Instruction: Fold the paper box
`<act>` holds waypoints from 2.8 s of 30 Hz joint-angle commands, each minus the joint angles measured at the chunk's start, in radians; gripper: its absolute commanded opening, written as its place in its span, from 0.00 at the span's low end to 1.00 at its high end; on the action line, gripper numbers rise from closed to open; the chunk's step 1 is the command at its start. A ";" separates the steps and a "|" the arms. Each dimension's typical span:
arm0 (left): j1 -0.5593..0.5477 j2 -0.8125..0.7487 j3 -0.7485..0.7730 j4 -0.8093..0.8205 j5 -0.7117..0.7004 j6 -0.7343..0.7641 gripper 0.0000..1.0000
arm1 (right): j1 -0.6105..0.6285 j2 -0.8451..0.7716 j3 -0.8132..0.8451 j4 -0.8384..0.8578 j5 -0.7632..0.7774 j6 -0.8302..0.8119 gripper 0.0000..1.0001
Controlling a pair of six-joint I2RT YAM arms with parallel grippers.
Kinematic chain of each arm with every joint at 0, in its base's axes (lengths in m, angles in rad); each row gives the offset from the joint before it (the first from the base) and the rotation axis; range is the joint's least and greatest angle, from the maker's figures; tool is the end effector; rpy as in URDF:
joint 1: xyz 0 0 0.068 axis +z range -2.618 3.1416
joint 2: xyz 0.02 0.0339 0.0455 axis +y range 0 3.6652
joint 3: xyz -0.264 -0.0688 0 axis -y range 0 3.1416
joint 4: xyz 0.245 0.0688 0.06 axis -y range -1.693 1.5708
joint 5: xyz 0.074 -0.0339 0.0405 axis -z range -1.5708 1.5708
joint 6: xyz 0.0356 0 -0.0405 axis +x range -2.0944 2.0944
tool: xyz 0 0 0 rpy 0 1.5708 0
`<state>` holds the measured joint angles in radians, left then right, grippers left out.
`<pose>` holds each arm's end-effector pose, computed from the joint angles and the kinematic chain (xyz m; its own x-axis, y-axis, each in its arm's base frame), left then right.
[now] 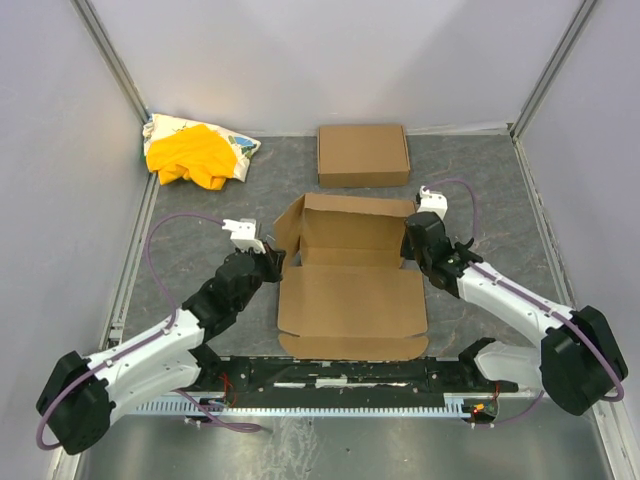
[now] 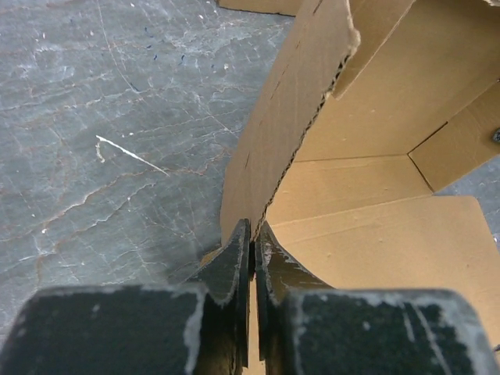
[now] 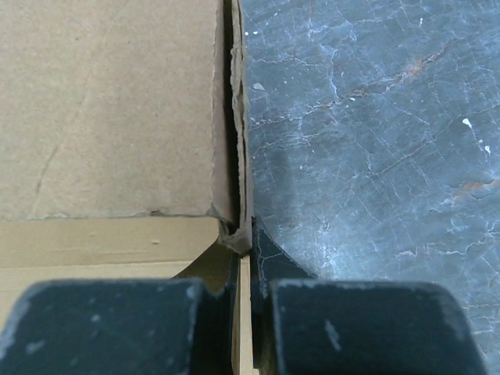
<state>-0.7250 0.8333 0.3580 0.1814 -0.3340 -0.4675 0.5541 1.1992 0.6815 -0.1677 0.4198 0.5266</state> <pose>0.1505 -0.1178 0.2190 -0.3701 -0.2410 -0.8972 0.2519 0.9036 -0.3466 0.2195 0.1188 0.2230 -0.5720 0.1858 -0.7989 0.0871 0.9823 0.1661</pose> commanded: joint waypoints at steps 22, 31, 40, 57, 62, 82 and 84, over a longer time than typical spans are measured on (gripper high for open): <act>-0.033 -0.237 -0.170 0.106 -0.032 -0.033 0.63 | 0.053 0.058 -0.097 0.198 0.041 -0.025 0.02; -0.033 -0.490 -0.149 0.052 -0.271 0.147 0.57 | 0.056 0.035 -0.082 0.148 0.046 -0.059 0.02; -0.033 0.028 0.070 0.002 -0.118 0.464 0.62 | 0.056 0.018 -0.069 0.106 -0.035 -0.100 0.02; -0.033 0.084 -0.085 0.357 -0.033 0.544 0.67 | 0.056 0.009 -0.061 0.088 -0.120 -0.131 0.02; -0.033 0.129 -0.123 0.492 0.003 0.496 0.66 | 0.055 -0.007 -0.066 0.088 -0.153 -0.136 0.02; -0.047 0.336 -0.034 0.508 -0.193 0.205 0.57 | 0.149 -0.053 -0.109 0.108 -0.117 -0.094 0.02; -0.049 0.347 -0.024 0.487 -0.233 0.171 0.56 | 0.161 -0.060 -0.115 0.109 -0.108 -0.088 0.02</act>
<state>-0.7670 1.1633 0.2855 0.6552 -0.4496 -0.1867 0.6853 1.1576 0.5907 -0.0162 0.3168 0.4076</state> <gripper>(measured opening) 0.568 0.046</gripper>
